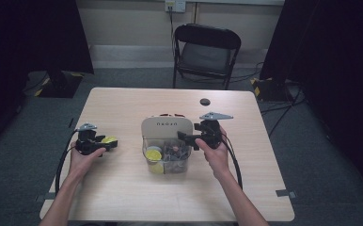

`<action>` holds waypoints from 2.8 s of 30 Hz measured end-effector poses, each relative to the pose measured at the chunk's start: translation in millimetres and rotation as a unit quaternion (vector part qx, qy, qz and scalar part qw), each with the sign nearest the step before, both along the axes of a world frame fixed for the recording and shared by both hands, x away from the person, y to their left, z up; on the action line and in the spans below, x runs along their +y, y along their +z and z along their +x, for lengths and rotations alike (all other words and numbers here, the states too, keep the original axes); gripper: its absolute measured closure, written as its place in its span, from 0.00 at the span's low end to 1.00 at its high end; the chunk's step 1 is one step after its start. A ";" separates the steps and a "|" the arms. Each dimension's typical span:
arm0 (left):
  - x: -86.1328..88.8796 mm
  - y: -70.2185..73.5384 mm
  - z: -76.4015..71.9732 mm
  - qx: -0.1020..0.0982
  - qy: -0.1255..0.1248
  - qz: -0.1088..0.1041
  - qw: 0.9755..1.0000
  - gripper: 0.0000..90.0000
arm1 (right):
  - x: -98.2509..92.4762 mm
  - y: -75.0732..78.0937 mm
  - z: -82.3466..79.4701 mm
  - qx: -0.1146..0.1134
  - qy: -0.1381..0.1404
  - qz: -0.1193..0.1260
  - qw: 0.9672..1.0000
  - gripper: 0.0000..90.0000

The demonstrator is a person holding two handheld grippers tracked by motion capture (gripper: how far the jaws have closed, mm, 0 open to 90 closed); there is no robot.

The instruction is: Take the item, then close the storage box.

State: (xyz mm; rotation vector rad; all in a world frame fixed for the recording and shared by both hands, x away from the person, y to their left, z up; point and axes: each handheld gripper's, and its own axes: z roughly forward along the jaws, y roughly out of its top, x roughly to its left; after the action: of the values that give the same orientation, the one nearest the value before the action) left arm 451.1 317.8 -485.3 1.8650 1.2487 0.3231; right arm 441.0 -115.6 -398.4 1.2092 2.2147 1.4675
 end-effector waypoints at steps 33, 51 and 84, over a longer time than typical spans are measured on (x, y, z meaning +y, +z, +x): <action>-65.2 1.6 -52.9 -0.015 -0.125 0.078 0.989 0.27 | -6.0 8.7 -5.2 -0.010 0.019 0.033 0.999 0.35; -73.5 -16.1 -49.9 -0.044 -0.132 0.112 0.984 0.19 | 0.2 24.8 -14.3 -0.035 0.046 0.051 0.997 0.40; -73.8 -16.3 -50.4 -0.042 -0.129 0.111 0.985 0.19 | 11.3 29.8 -29.4 -0.024 0.078 0.031 0.996 0.40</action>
State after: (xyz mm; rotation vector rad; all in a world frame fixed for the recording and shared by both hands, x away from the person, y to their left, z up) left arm 400.7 244.0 -501.6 2.1512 0.9313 0.4082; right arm 411.6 -104.4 -368.6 1.0262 2.2925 1.6164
